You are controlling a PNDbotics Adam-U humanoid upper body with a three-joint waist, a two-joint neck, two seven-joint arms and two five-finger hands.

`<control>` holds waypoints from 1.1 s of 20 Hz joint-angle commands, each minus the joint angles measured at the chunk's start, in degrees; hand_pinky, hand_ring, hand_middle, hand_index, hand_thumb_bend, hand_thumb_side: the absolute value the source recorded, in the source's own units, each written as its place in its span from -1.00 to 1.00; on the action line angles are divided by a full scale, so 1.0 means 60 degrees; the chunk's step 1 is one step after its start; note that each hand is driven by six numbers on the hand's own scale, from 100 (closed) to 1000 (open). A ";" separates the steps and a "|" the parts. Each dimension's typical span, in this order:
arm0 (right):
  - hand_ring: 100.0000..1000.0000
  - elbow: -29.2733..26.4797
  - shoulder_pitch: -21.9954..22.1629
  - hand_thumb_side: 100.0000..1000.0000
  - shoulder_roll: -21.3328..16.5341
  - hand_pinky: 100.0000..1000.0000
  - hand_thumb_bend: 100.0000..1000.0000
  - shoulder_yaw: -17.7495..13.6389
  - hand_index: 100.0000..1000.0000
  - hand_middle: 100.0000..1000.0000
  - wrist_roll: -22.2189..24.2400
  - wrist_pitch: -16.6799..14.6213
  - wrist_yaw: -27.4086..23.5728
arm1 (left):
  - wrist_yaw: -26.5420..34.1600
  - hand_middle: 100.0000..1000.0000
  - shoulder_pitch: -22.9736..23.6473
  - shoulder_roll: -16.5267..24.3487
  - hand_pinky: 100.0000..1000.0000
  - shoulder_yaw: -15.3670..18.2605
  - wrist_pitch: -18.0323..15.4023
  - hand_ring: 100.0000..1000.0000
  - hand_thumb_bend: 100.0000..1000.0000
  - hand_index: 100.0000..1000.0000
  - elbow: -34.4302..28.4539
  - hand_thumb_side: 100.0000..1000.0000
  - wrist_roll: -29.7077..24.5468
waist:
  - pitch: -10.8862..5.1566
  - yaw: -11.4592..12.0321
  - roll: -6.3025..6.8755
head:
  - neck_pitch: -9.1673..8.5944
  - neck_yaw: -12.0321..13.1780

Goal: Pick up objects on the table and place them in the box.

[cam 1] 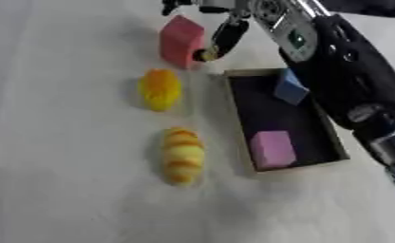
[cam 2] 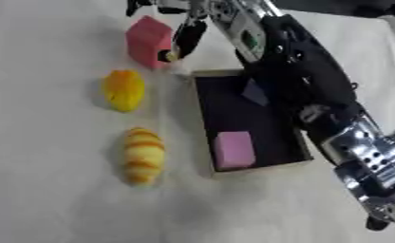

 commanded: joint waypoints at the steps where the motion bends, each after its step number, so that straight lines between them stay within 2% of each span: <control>1: 0.90 0.0011 -0.0223 -0.91 -0.0137 0.82 -0.32 -0.0107 0.81 0.90 0.0048 -0.0129 0.0207 | -0.0026 0.23 -0.0109 0.0214 0.32 0.0028 0.0021 0.33 -1.00 0.53 -0.0143 0.24 0.0078 | -0.0051 0.0041 -0.0098 | -0.0130 -0.0086; 7: 0.89 -0.0411 0.0210 -0.86 -0.0626 0.82 -0.31 -0.0087 0.80 0.90 0.0062 -0.0247 0.0087 | -0.0027 0.22 -0.0180 0.0226 0.32 0.0025 0.0057 0.33 -1.00 0.52 -0.0143 0.24 0.0142 | 0.0055 0.0157 -0.0208 | -0.0204 -0.0155; 12: 0.88 -0.0363 0.0343 -0.77 -0.0730 0.81 -0.30 -0.0141 0.79 0.86 0.0265 -0.0203 0.0251 | -0.0035 0.22 -0.0190 0.0213 0.32 0.0025 0.0074 0.32 -1.00 0.52 -0.0143 0.24 0.0177 | 0.0109 0.0184 -0.0259 | -0.0198 -0.0180; 15: 0.82 -0.0272 0.0343 -0.66 -0.0729 0.78 -0.28 -0.0254 0.75 0.76 0.0241 -0.0133 0.0350 | -0.0042 0.22 -0.0175 0.0207 0.32 0.0028 0.0084 0.32 -1.00 0.52 -0.0143 0.24 0.0194 | 0.0122 0.0173 -0.0268 | -0.0182 -0.0185; 19: 0.66 -0.0305 0.0325 -0.66 -0.0712 0.73 -0.26 -0.0317 0.66 0.62 -0.0089 -0.0041 0.0231 | -0.0046 0.22 -0.0169 0.0204 0.32 0.0021 0.0100 0.32 -1.00 0.52 -0.0143 0.24 0.0189 | 0.0122 0.0142 -0.0259 | -0.0155 -0.0211; 22: 0.58 -0.0398 0.0321 -0.68 -0.0726 0.72 -0.26 -0.0315 0.59 0.53 -0.0629 0.0098 0.0159 | -0.0048 0.22 -0.0193 0.0213 0.32 0.0017 0.0097 0.32 -1.00 0.52 -0.0143 0.24 0.0182 | 0.0119 0.0141 -0.0259 | -0.0181 -0.0260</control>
